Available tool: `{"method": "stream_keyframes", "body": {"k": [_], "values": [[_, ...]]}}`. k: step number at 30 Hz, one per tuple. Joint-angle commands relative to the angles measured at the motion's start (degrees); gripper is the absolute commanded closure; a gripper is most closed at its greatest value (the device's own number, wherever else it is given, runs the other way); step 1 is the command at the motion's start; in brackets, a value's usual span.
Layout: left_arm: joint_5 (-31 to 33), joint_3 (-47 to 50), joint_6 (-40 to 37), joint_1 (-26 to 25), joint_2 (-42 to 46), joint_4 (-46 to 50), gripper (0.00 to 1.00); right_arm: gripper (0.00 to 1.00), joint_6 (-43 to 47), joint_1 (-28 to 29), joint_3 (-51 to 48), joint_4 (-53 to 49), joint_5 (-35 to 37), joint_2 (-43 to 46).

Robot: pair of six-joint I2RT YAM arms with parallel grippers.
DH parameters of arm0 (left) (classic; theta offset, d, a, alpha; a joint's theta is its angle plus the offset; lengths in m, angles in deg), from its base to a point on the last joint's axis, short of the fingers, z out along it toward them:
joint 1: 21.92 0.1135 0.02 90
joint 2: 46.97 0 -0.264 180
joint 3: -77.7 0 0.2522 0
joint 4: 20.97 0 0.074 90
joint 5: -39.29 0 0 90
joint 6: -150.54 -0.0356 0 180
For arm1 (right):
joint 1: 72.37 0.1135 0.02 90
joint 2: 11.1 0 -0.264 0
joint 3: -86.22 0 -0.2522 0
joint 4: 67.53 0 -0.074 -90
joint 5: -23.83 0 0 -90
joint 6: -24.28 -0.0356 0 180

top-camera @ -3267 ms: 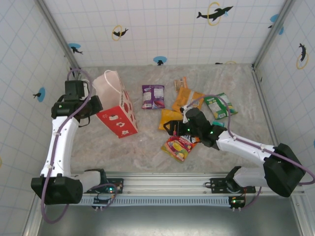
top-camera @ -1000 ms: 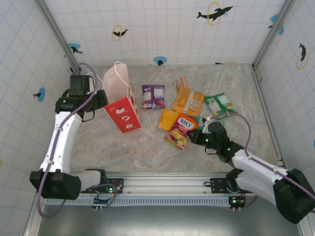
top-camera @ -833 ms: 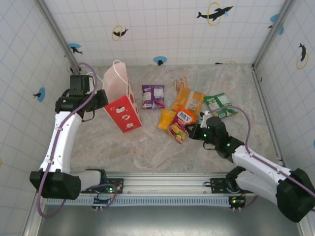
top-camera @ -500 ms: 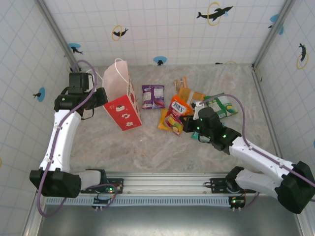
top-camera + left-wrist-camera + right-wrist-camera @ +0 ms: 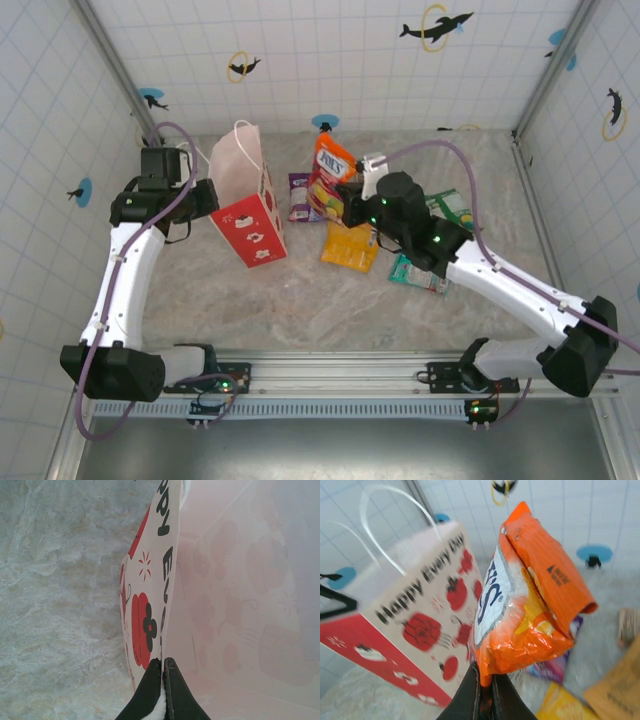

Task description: Place the snacks into the paper bag

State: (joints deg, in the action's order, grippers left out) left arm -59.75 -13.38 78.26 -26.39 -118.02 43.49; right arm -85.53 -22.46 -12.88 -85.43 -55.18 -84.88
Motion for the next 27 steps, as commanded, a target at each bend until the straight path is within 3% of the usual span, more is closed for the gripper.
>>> {"method": "stream_keyframes", "body": {"k": [1,8,14,21,27], "values": [[-0.5,-1.9,-1.7,-0.3,-0.5,0.6,1.00,1.00,5.6,4.4,7.7,6.5,6.3,-2.7],[-0.2,-1.9,-1.8,-0.3,-0.9,0.9,1.00,1.00,11.3,14.3,18.4,14.5,12.2,-10.4],[-0.1,-1.9,-1.8,-0.4,-1.2,0.9,1.00,1.00,15.3,18.4,28.5,15.0,13.7,-17.8],[-0.3,-2.2,-1.8,-0.7,-1.3,0.6,1.00,1.00,16.6,18.2,36.0,11.9,22.9,-25.2],[-0.9,-2.4,-1.8,-1.1,-1.5,0.5,1.00,1.00,12.7,15.3,36.9,11.8,21.7,-28.6]]}}
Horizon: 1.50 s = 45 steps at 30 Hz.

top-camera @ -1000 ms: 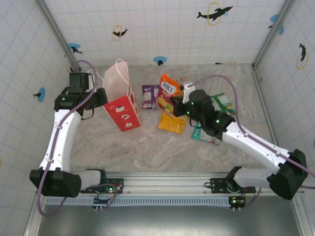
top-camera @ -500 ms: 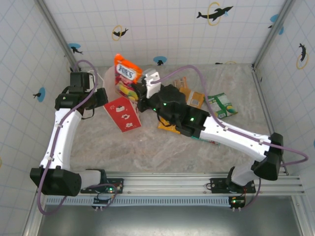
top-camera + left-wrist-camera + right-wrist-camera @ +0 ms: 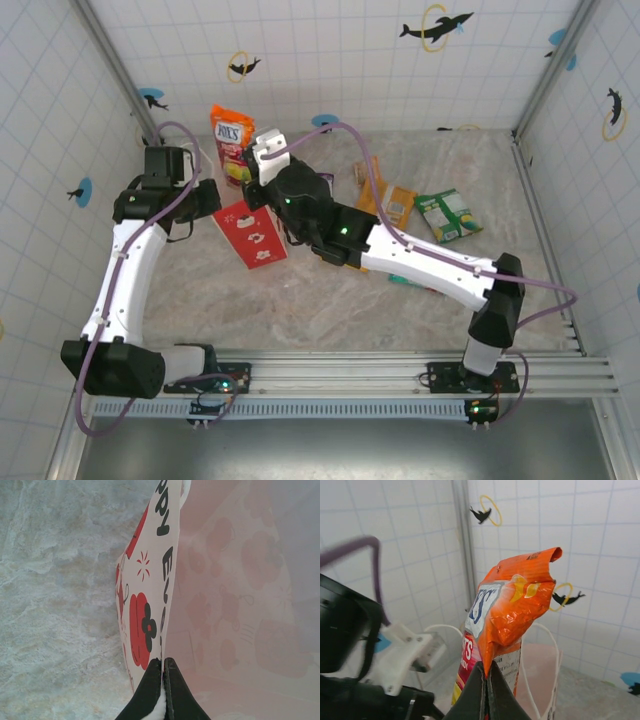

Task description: Place the snacks into the paper bag

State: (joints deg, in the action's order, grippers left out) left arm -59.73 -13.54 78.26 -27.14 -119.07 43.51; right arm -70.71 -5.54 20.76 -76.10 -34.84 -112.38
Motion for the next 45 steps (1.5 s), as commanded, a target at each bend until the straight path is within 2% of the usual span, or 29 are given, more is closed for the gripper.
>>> {"method": "stream_keyframes", "body": {"k": [1,14,16,18,21,25,34,45], "values": [[-1.0,-2.2,-1.8,-0.3,-0.4,0.4,1.00,1.00,-2.6,-2.1,3.3,2.8,1.0,-1.6],[-1.7,-2.6,-1.8,-1.1,-0.6,-0.2,1.00,1.00,-3.3,-4.7,12.6,2.0,-3.5,-11.8],[-1.5,-2.7,-1.8,-1.1,-0.6,-0.2,1.00,0.82,-3.9,-4.9,14.6,0.6,-4.1,-12.8],[-1.5,-2.8,-1.8,-1.2,-0.6,-0.3,1.00,0.68,-4.0,-5.0,15.5,-0.4,-4.2,-13.1],[-1.5,-2.9,-1.8,-1.3,-0.9,-0.3,1.00,0.60,-4.0,-5.0,15.4,-2.6,-4.2,-12.4],[-1.3,-2.8,-1.8,-1.4,-1.0,-0.4,1.00,0.57,-3.8,-4.9,14.0,-3.9,-4.0,-10.3],[-2.0,-1.6,-1.8,-1.5,-0.9,-1.4,1.00,0.53,-8.3,-5.7,-4.4,-4.2,-4.9,2.6],[-8.9,2.9,0.1,-1.9,0.9,-7.1,1.00,0.49,-18.4,-10.3,-25.7,-9.6,-7.5,16.6]]}}
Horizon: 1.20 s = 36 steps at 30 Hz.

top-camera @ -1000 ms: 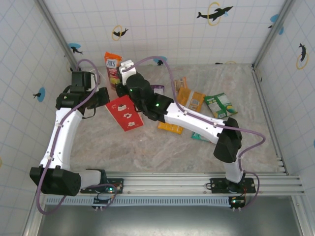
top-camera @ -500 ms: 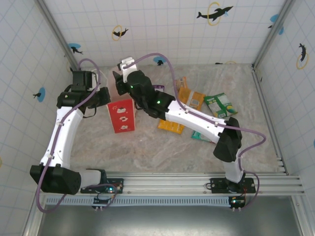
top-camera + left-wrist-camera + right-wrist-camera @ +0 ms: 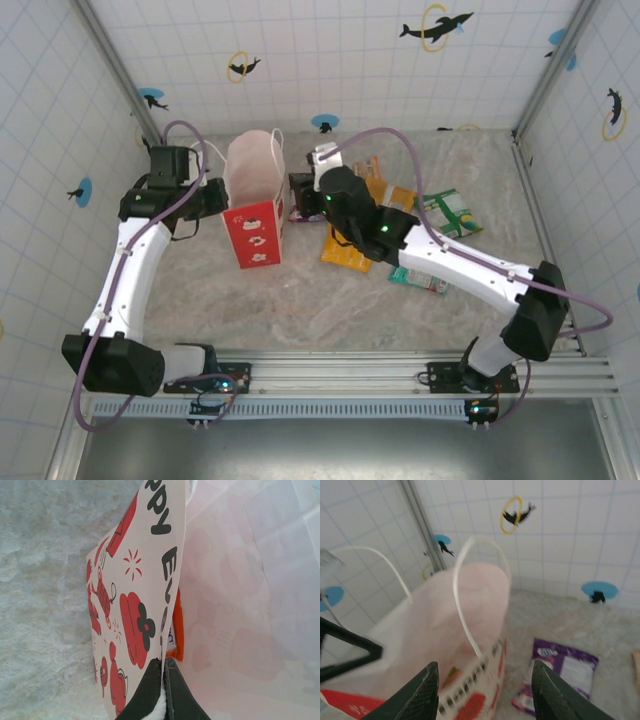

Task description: Place the snacks into the paper bag

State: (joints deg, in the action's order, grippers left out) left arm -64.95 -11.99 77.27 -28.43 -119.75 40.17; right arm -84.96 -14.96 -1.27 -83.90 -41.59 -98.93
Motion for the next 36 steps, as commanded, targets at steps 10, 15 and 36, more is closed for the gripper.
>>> {"method": "stream_keyframes", "body": {"k": [10,15,36], "values": [[2.2,-2.2,2.0,-0.6,2.1,0.6,0.41,0.44,-9.1,-4.7,-13.5,-7.5,-4.2,10.2],[1.7,-2.5,3.6,-0.6,4.3,-0.4,0.34,0.42,-12.8,-8.2,-18.8,-9.4,-10.2,12.5],[0.4,-0.5,3.2,-0.6,5.8,-0.9,0.35,0.40,-8.5,-45.7,-38.9,-23.8,-31.4,20.3]]}}
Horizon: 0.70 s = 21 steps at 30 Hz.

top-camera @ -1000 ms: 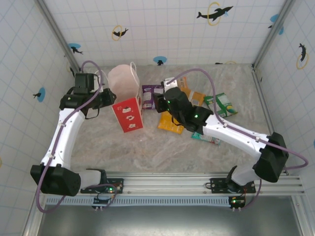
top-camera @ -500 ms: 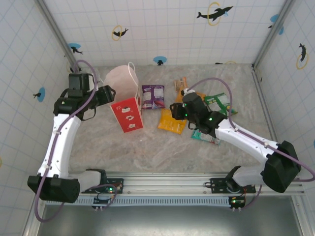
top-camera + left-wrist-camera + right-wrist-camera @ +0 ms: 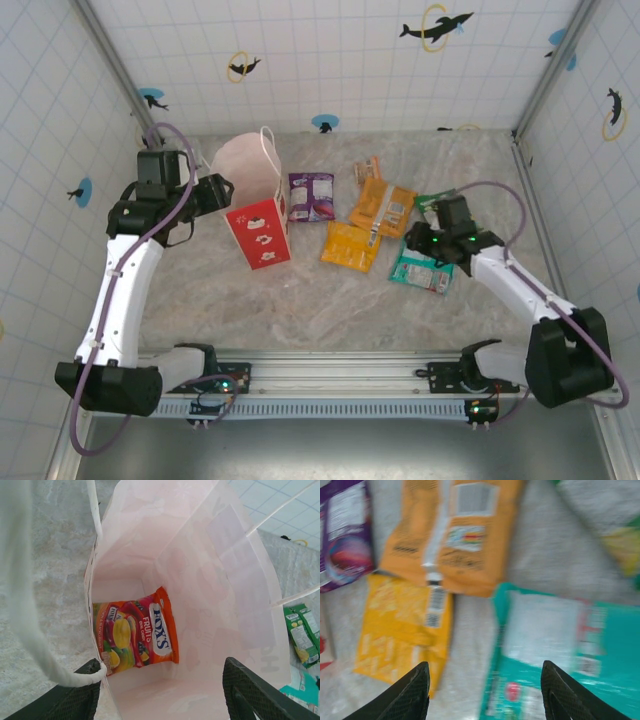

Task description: Place the snacks into the paper bag

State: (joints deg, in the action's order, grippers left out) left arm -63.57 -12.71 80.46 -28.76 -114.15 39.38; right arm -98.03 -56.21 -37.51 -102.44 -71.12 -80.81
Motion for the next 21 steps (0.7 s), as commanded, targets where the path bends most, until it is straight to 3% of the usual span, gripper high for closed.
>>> {"method": "stream_keyframes", "body": {"k": [1,11,21], "values": [[-1.2,-0.1,-0.2,-0.2,0.1,0.1,0.35,0.40,5.4,-7.1,-3.7,-5.6,-2.5,2.8],[-5.7,-1.2,-1.4,-0.2,1.8,-1.7,0.35,0.37,13.0,-23.3,-9.6,-8.3,-1.6,5.2],[-4.3,-1.1,0.1,-0.2,0.0,-0.7,0.35,0.37,14.4,-23.4,-13.0,-4.6,-9.5,0.1]]}}
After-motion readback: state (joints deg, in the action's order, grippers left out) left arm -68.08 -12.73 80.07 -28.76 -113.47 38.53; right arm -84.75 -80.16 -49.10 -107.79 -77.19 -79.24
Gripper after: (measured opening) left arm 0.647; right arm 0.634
